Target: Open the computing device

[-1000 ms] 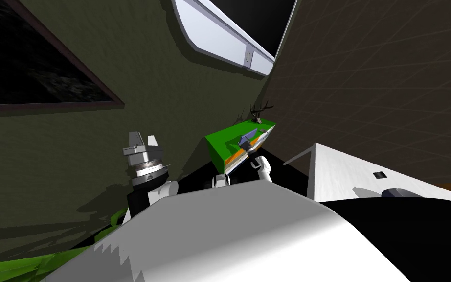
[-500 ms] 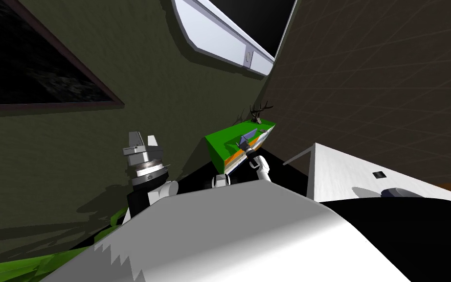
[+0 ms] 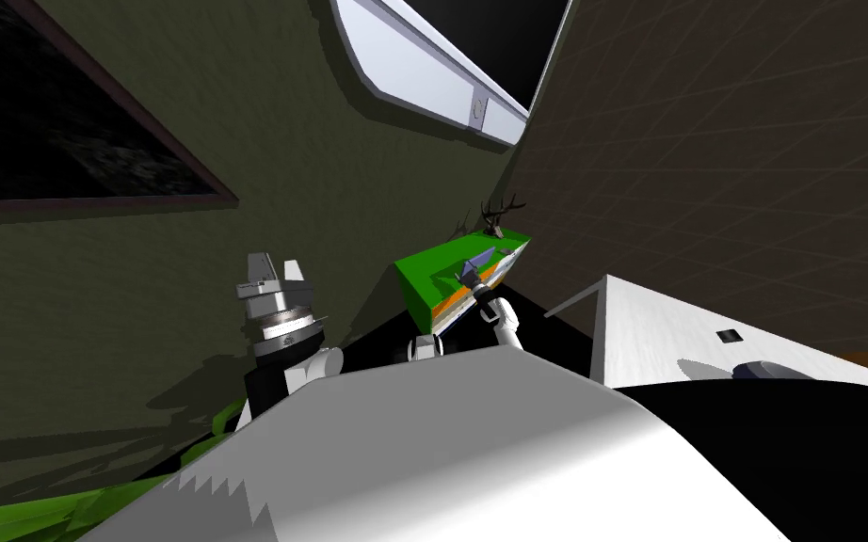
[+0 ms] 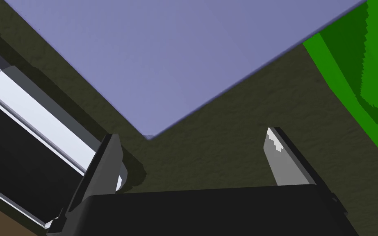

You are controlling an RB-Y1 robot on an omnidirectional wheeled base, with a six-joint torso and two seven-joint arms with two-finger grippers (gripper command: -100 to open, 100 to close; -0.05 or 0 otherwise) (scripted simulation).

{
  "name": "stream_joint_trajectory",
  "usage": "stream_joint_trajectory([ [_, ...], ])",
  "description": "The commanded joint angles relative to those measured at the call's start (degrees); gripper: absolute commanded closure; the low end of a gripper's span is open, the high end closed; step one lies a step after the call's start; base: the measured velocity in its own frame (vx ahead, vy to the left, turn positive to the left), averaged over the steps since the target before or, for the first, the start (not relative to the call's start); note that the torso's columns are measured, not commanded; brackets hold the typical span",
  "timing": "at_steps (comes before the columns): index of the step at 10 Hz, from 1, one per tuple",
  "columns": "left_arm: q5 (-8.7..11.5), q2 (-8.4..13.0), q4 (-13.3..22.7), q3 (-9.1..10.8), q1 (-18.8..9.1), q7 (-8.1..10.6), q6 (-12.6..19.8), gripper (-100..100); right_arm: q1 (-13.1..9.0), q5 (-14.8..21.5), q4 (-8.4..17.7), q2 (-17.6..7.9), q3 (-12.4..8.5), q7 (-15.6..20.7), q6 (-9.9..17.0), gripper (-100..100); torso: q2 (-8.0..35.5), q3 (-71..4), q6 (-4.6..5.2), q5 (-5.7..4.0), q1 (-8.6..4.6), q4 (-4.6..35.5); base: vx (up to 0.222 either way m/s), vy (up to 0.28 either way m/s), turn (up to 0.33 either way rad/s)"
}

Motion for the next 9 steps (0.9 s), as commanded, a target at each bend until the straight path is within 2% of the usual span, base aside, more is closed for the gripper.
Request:
stream_joint_trajectory([
  [1, 0.0, 0.0, 0.0, 0.00, 0.0, 0.00, 0.0, 0, -0.1, 0.0, 0.0, -0.1, 0.0, -0.2, 0.3, 100, 0.0, 0.0, 0.00, -0.01, 0.00, 0.0, 0.000, 0.000, 0.000],
  [2, 0.0, 0.0, 0.0, 0.00, 0.0, 0.00, 0.0, 0, -0.8, 1.2, 0.8, -3.0, 1.3, -3.1, 2.1, 100, 0.0, 0.0, -0.10, -0.08, 0.04, -0.2, -0.005, 0.031, 0.085],
  [3, 0.0, 0.0, 0.0, -0.01, 0.0, 0.00, 0.0, 0, -0.8, 1.2, 0.8, -4.1, 1.3, -4.5, 2.1, 100, -0.3, -0.1, -0.37, -0.17, 0.22, -0.4, -0.037, 0.041, 0.030],
  [4, 0.0, 0.0, 0.0, -0.01, 0.0, 0.00, 0.0, 0, -1.4, 2.5, 1.9, -6.5, 2.7, -6.3, 3.9, 100, -1.0, -0.6, -0.76, -0.26, 0.21, -0.7, -0.069, 0.070, 0.125],
  [5, 0.0, 0.0, 0.0, -0.01, 0.0, 0.00, 0.0, 0, -1.4, 2.5, 1.9, -8.1, 2.7, -7.6, 3.9, 100, -1.6, -0.9, -0.98, -0.29, 0.35, -0.9, -0.037, 0.054, 0.123],
  [6, 0.0, 0.0, 0.0, -0.01, 0.0, 0.00, 0.0, 0, -1.4, 2.5, 1.9, -8.1, 2.7, -9.1, 3.9, 100, -1.5, -0.9, -0.66, -0.23, 0.31, -0.8, 0.008, 0.022, 0.014],
  [7, 0.0, 0.0, 0.0, 0.00, 0.0, 0.00, 0.0, 0, -2.0, 3.7, 2.9, -11.0, 4.2, -10.8, 5.8, 100, -1.3, -0.7, -0.58, -0.32, 0.09, -0.8, 0.010, 0.049, 0.112],
  [8, 0.0, 0.0, 0.0, -0.01, 0.0, 0.00, 0.0, 0, -2.0, 3.7, 2.9, -12.1, 4.2, -12.1, 5.8, 100, -1.3, -0.7, -0.69, -0.40, 0.04, -0.8, -0.003, 0.056, 0.126],
  [9, 0.0, 0.0, 0.0, -0.01, 0.0, 0.00, 0.0, 0, -2.0, 3.7, 2.9, -12.1, 4.2, -13.5, 5.8, 100, -1.1, -0.6, -0.56, -0.39, 0.00, -0.8, 0.007, 0.032, 0.024],
])
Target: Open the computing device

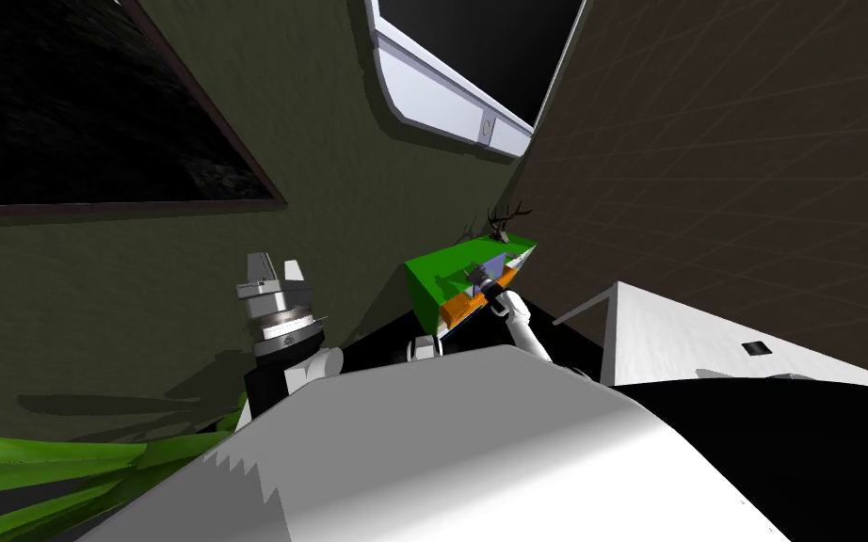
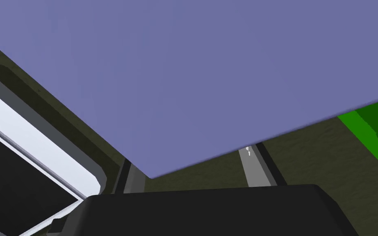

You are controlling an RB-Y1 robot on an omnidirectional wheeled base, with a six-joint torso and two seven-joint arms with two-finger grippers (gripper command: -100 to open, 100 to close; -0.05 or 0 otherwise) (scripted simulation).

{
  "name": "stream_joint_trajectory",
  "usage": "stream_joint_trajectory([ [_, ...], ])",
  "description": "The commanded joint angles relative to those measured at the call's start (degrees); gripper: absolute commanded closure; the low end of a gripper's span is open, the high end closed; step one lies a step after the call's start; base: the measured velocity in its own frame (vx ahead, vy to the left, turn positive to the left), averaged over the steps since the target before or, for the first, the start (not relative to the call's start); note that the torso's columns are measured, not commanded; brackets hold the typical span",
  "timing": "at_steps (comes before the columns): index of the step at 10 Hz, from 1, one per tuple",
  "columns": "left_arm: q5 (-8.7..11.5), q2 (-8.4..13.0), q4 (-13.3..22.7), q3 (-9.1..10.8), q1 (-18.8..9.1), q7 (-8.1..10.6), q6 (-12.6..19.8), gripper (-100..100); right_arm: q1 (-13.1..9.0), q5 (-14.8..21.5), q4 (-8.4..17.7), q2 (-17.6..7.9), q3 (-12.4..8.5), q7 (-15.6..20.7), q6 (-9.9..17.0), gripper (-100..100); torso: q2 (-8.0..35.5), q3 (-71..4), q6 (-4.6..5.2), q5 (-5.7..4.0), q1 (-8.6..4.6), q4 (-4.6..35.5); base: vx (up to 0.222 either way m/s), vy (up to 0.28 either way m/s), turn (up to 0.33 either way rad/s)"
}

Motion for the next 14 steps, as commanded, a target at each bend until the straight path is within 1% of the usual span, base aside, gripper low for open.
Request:
stream_joint_trajectory([
  [1, 0.0, 0.0, 0.0, 0.00, 0.0, 0.00, 0.0, 0, -0.6, 1.6, 1.9, -3.5, 2.3, -4.3, 2.1, 100, 0.2, 0.1, 0.16, 0.00, -0.10, 0.1, -0.006, 0.053, 0.095],
  [2, 0.0, 0.0, 0.0, 0.00, 0.0, 0.00, 0.0, 0, -0.6, 1.6, 1.9, -4.6, 2.3, -5.5, 2.1, 100, 0.2, 0.1, 0.08, -0.04, -0.11, 0.0, -0.025, 0.057, 0.107],
  [3, 0.0, 0.0, 0.0, 0.00, 0.0, 0.00, 0.0, 0, -0.6, 1.6, 1.9, -4.6, 2.3, -6.9, 2.1, 100, 0.4, 0.2, 0.23, 0.03, -0.09, 0.2, -0.006, 0.027, 0.036],
  [4, 0.0, 0.0, 0.0, 0.01, 0.0, 0.00, 0.0, 0, -0.6, 1.6, 1.9, -4.6, 2.3, -7.2, 2.1, 100, 0.6, 0.4, 0.35, 0.09, -0.10, 0.3, 0.011, 0.004, -0.009],
  [5, 0.0, 0.0, 0.0, 0.01, 0.0, 0.00, 0.0, 0, -1.1, 2.9, 2.9, -7.7, 3.8, -9.6, 3.9, 100, 0.7, 0.4, 0.37, 0.10, -0.14, 0.4, -0.008, 0.050, 0.159],
  [6, 0.0, 0.0, 0.0, 0.00, 0.0, 0.00, 0.0, 0, -1.1, 2.9, 2.9, -8.6, 3.8, -11.1, 3.9, 100, 0.8, 0.4, 0.31, 0.16, 0.01, 0.4, -0.013, 0.060, 0.098],
  [7, 0.0, 0.0, 0.0, 0.00, 0.0, 0.00, 0.0, 0, -1.1, 2.9, 2.9, -8.6, 3.8, -11.7, 3.9, 100, 0.8, 0.5, 0.46, 0.26, 0.02, 0.5, -0.007, 0.034, -0.003],
  [8, 0.0, 0.0, 0.0, 0.01, 0.0, 0.00, 0.0, 0, -1.7, 4.1, 4.0, -11.2, 5.2, -13.7, 5.7, 100, 1.0, 0.6, 0.55, 0.33, -0.07, 0.7, -0.011, 0.062, 0.126],
  [9, 0.0, 0.0, 0.0, 0.00, 0.0, 0.00, 0.0, 0, -1.7, 4.1, 4.0, -12.6, 5.2, -15.3, 5.7, 100, 1.1, 0.6, 0.52, 0.38, 0.04, 0.8, -0.006, 0.054, 0.094],
  [10, 0.0, 0.0, 0.0, 0.00, 0.0, 0.00, 0.0, 0, -2.0, 3.8, 3.7, -13.7, 5.1, -16.1, 5.3, -100, 1.2, 0.7, 0.57, 0.39, 0.00, 0.8, -0.013, 0.049, 0.017],
  [14, 0.0, 0.0, 0.0, 0.00, 0.0, 0.00, 0.0, 0, -3.3, 3.2, 4.3, -18.0, 4.9, -19.8, 4.5, -100, 1.1, 0.6, 0.56, 0.39, 0.02, 0.8, -0.017, 0.058, 0.003],
])
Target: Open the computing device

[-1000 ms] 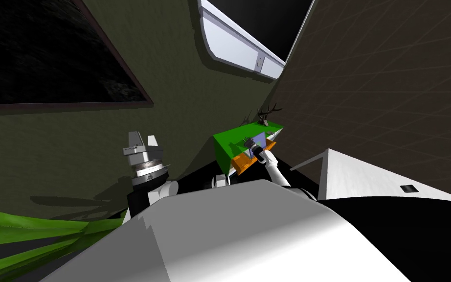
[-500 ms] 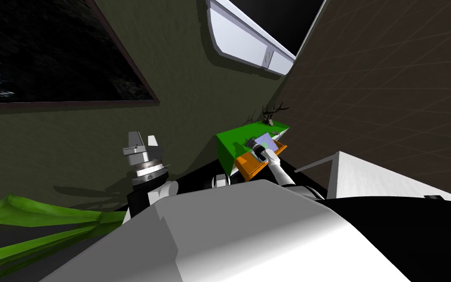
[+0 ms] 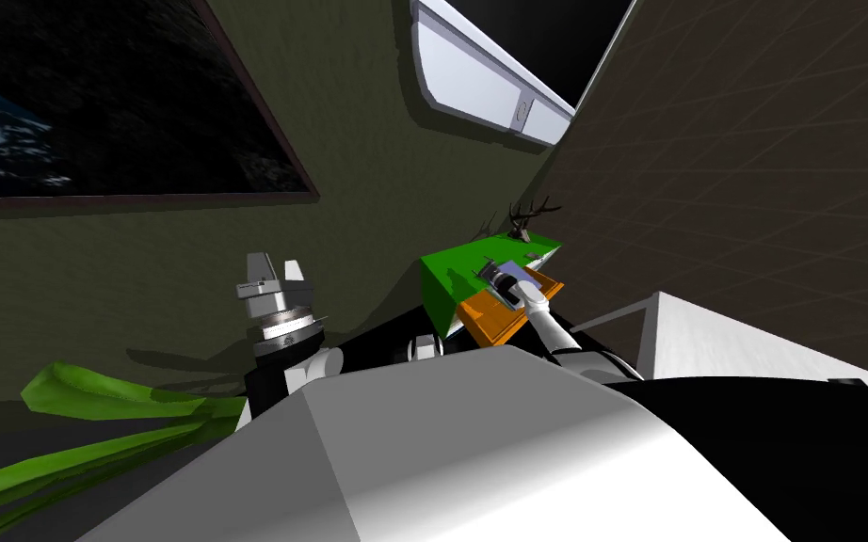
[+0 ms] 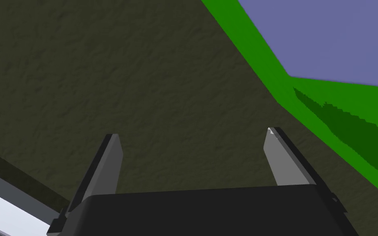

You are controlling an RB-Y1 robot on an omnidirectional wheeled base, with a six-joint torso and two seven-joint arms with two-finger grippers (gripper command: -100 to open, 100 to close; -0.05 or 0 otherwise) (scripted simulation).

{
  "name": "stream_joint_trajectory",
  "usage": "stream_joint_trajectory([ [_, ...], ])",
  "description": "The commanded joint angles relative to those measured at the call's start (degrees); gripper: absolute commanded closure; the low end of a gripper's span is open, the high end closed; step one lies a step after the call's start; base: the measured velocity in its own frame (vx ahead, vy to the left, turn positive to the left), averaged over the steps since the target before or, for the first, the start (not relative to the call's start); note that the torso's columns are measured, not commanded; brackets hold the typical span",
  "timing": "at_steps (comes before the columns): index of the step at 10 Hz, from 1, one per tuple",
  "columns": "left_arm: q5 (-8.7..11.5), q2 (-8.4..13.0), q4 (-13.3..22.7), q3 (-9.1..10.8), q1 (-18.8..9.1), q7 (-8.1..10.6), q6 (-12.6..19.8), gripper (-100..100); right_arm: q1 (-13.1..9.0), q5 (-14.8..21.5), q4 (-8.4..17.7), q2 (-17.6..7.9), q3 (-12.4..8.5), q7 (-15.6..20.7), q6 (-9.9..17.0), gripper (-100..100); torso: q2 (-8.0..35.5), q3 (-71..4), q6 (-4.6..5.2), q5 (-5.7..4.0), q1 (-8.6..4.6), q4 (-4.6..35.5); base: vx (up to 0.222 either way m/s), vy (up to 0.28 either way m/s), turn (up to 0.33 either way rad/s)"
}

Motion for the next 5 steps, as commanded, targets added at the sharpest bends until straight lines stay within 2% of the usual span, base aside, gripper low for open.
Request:
stream_joint_trajectory([
  [1, 0.0, 0.0, 0.0, 0.00, 0.0, 0.00, 0.0, 0, -0.8, -0.4, 0.2, -3.0, 0.0, -2.8, -0.4, -100, 0.0, 0.0, 0.00, -0.01, -0.03, 0.0, -0.013, 0.053, 0.004],
  [4, 0.0, 0.0, 0.0, 0.00, 0.0, 0.00, 0.0, 0, -1.7, -0.8, 0.6, -6.2, -0.2, -5.5, -1.0, -100, 0.0, 0.0, 0.00, -0.02, -0.06, 0.0, -0.016, 0.047, 0.004],
  [5, 0.0, 0.0, 0.0, 0.00, 0.0, 0.00, 0.0, 0, -1.5, -0.9, 0.7, -5.5, -0.4, -4.7, -1.1, -100, 0.0, 0.0, 0.00, -0.01, -0.02, 0.0, -0.006, 0.024, -0.001],
])
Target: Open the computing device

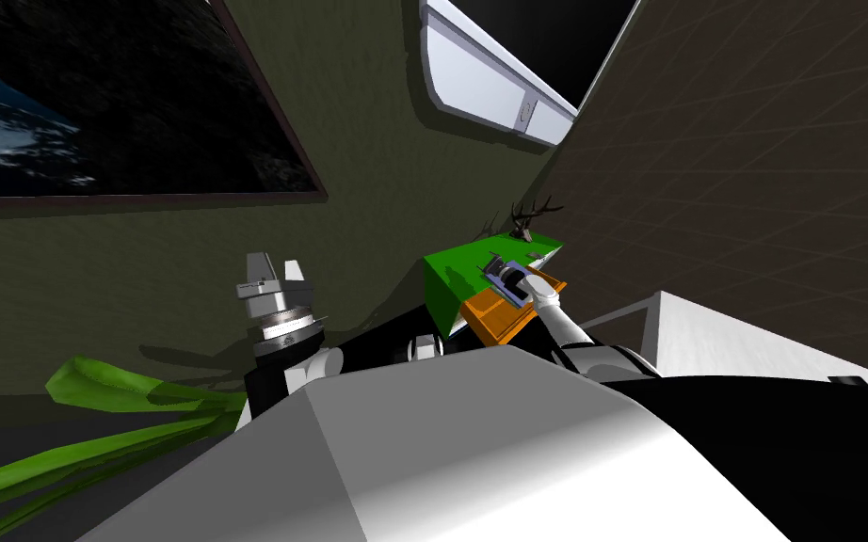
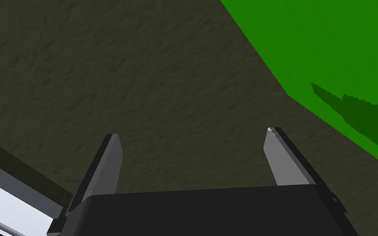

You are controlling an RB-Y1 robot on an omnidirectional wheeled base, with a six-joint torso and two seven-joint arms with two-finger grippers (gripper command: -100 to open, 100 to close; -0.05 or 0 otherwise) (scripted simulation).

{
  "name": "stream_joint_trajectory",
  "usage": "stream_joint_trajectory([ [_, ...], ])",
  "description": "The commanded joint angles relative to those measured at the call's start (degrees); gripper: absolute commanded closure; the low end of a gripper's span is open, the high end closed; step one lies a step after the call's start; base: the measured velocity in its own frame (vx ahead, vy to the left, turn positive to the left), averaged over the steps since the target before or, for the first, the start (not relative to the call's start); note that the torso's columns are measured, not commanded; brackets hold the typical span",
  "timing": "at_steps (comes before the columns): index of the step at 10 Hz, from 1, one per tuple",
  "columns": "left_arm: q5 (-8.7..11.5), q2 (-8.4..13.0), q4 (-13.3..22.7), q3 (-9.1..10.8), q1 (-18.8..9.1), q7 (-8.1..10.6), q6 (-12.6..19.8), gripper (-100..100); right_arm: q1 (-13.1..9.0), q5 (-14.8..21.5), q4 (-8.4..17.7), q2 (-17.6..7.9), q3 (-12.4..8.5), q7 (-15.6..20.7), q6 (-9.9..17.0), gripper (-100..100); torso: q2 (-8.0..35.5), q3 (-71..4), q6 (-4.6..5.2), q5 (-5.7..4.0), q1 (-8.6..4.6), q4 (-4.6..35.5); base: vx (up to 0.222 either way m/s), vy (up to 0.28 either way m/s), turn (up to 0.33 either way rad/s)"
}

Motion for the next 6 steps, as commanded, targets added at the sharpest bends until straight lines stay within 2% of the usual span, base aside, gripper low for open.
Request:
stream_joint_trajectory([
  [1, 0.0, 0.0, 0.0, 0.00, 0.0, 0.00, 0.0, 0, 0.0, 0.0, 0.1, -0.1, 0.0, -0.1, -0.1, 0, 0.0, 0.0, 0.00, -0.02, -0.08, 0.0, 0.000, 0.000, 0.000],
  [6, 0.0, 0.0, 0.0, 0.00, 0.0, 0.00, 0.0, 0, 0.0, 0.0, 0.1, -0.1, 0.0, -0.1, -0.1, 0, 0.0, 0.0, 0.00, 0.01, 0.00, 0.0, 0.000, 0.000, 0.000],
])
